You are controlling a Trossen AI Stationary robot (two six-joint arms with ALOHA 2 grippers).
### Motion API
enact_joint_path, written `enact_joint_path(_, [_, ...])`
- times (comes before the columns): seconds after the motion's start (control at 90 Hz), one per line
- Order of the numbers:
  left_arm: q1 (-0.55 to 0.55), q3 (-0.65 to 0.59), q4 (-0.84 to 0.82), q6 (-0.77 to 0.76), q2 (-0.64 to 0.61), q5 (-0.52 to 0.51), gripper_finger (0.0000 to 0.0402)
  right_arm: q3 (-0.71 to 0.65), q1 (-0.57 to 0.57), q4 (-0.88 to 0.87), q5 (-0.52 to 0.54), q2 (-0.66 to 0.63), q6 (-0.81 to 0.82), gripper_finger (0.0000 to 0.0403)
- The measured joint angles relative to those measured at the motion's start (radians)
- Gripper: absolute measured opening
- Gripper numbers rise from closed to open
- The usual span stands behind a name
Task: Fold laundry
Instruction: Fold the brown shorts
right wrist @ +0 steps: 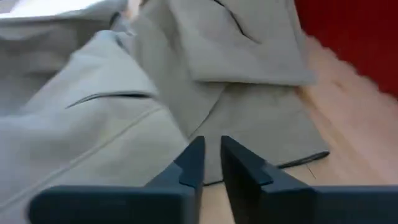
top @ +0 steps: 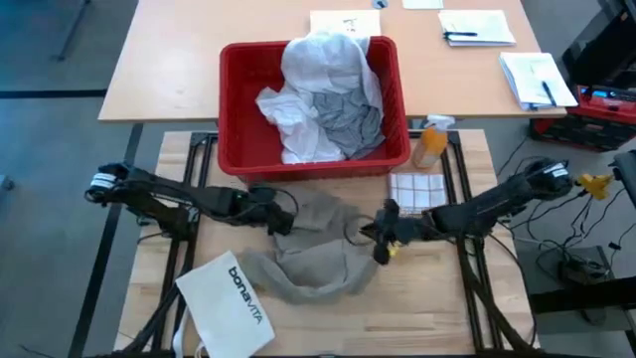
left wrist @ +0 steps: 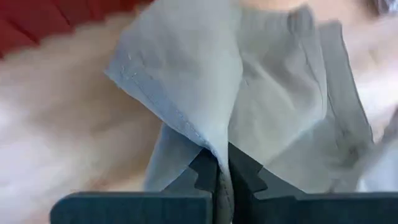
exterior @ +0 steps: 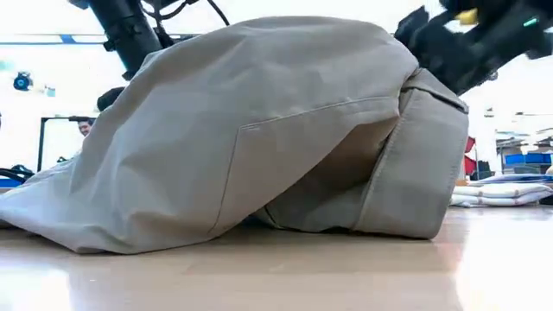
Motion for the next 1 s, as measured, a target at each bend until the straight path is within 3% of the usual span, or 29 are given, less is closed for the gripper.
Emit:
enact_joint_path(0.156, [-0.059, 0.000, 0.010, -0.078, 0.041, -0.001, 0.0000, 0.072, -0.083, 0.056, -0.168, 0.141, -0.117, 0.0007])
enact_joint_path(0.311, [-0.108, 0.000, 0.012, -0.126, 0.059, -0.002, 0.0000, 0.144, -0.103, 0.041, -0.172, 0.326, -0.188, 0.0002])
enact_joint_path(0.533, [-0.154, 0.000, -0.017, -0.182, 0.040, -0.002, 0.0000, 0.217, -0.104, 0.050, -0.165, 0.457, -0.159, 0.0000])
enact_joint_path(0.867, [-0.166, 0.000, -0.233, -0.220, -0.044, 0.001, 0.0000, 0.172, -0.095, -0.068, -0.145, 0.398, -0.023, 0.0000])
enact_joint_path(1.0, [-0.166, 0.000, -0.289, -0.210, -0.048, 0.089, 0.0000, 0.144, -0.085, -0.167, -0.133, 0.330, -0.003, 0.0000])
